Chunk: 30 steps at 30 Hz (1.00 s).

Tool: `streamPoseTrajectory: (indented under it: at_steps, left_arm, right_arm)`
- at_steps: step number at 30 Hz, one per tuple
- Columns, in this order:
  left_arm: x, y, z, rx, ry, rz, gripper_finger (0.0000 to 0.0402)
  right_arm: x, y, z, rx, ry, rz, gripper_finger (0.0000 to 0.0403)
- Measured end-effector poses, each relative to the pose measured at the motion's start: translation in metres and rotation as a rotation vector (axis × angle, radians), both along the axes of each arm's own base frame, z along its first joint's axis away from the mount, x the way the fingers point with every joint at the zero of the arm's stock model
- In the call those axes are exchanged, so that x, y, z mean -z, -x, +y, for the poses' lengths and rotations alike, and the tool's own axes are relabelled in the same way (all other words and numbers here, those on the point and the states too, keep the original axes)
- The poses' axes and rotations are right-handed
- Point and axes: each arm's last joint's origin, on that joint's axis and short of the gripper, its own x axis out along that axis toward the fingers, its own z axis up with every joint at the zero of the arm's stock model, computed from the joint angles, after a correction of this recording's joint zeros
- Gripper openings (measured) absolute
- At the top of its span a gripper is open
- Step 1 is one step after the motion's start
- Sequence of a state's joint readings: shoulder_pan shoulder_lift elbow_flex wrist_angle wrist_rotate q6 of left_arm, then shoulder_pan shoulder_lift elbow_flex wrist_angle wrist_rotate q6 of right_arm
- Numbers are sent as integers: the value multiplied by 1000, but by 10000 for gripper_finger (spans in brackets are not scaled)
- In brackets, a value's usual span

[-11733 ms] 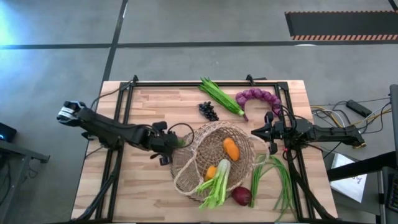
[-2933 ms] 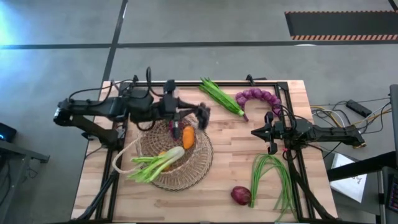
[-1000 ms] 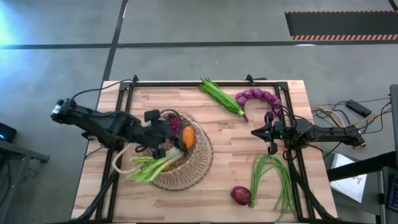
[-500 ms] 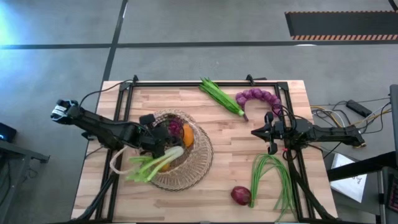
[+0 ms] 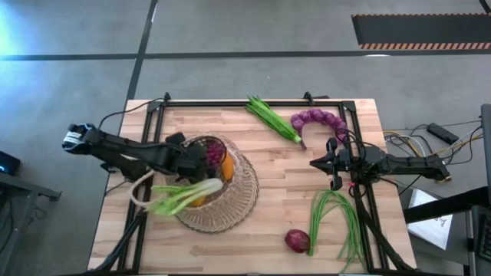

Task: Build produce basket
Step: Put the black grapes into the basket, then adjust the basket

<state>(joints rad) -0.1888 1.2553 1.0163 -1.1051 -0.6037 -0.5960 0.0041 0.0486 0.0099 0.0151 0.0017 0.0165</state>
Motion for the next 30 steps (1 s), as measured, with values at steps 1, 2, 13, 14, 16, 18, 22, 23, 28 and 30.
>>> streamPoseTrajectory:
  at_steps: [1, 2, 13, 14, 16, 18, 22, 23, 28, 30]
  left_arm:
    - [2, -2, 2, -13, -5, 5, 0]
    - [4, -4, 4, -23, -12, 15, 0]
    - [8, -24, 12, -63, -5, 108, 104]
    - [2, -26, 11, -60, 12, 102, 118]
    - [-11, -29, 10, -43, 66, 82, 140]
    - [-27, -34, 8, -14, 136, 35, 157]
    - [-62, -46, 1, 32, 210, -126, 168]
    - [-69, -49, -1, 56, 212, -174, 168]
    - [-96, -74, -24, 321, 154, -457, 169]
    - [-104, -83, -35, 441, 97, -585, 169]
  right_arm:
    - [0, 0, 0, 0, -2, 0, 18]
    - [0, 0, 0, 0, -2, 0, 18]
    - [0, 0, 0, 0, 0, 0, 18]
    - [0, 0, 0, 0, 0, 0, 18]
    - [0, 0, 0, 0, -2, 0, 18]
    - [0, 0, 0, -1, 0, 0, 18]
    - [0, 0, 0, 0, -1, 0, 18]
    - [0, 0, 0, 0, 0, 0, 18]
    - [0, 0, 0, 0, 0, 0, 18]
    - [0, 0, 0, 0, -2, 0, 18]
